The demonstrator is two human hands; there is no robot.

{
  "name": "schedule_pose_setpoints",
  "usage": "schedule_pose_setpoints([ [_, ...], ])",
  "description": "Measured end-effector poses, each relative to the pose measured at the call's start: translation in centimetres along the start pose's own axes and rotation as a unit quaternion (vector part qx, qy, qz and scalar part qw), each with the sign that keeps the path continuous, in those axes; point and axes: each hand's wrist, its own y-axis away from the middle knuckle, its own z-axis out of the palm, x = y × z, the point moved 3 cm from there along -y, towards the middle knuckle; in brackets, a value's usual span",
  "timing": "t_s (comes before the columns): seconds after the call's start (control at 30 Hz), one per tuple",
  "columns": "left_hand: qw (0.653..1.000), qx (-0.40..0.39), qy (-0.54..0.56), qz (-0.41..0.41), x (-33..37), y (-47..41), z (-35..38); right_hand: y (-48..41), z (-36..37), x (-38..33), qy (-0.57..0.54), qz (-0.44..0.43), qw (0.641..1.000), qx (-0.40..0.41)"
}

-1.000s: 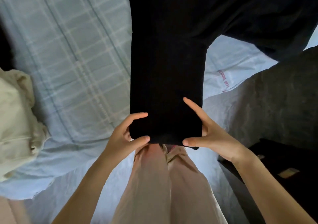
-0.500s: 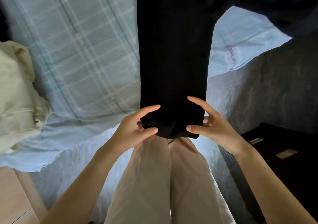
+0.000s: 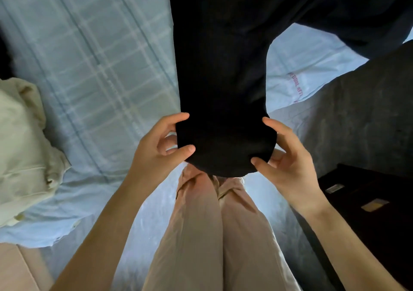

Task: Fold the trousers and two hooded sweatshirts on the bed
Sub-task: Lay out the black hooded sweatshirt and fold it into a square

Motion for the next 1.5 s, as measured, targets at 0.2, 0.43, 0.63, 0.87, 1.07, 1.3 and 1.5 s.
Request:
schedule_pose_setpoints([
  [0.2, 0.994, 0.031, 0.005, 0.106, 7.3, -6.4, -0.6, -5.8, -1.9, -6.6, 0.021, -0.085, 0.993, 0.075],
  [0.43, 0.973, 0.050, 0.034, 0.225, 17.6, -19.3, -1.0, -18.7, -3.3, -15.0, 0.057, -0.213, 0.970, 0.100],
  [0.63, 0.961, 0.029, 0.029, 0.274, 24.0, -36.5, 0.2, -34.2, -6.5, -20.2, 0.073, -0.269, 0.948, 0.154],
  [0.87, 0.970, -0.016, -0.209, 0.123, 16.8, -46.7, 2.6, -44.1, -7.5, -12.6, 0.094, -0.073, 0.980, 0.162],
  [1.07, 0.910, 0.069, -0.351, 0.211, 14.5, -45.1, 3.6, -42.7, -7.8, -10.8, 0.275, -0.109, 0.940, 0.169],
  [1.3, 0.800, 0.046, -0.545, 0.246, 12.5, -44.0, 9.7, -45.9, -7.9, -9.9, 0.554, -0.206, 0.799, 0.112],
  [1.5, 0.820, 0.049, -0.540, 0.186, 12.6, -44.2, 10.5, -46.1, -9.5, -9.8, 0.526, -0.198, 0.827, 0.019],
])
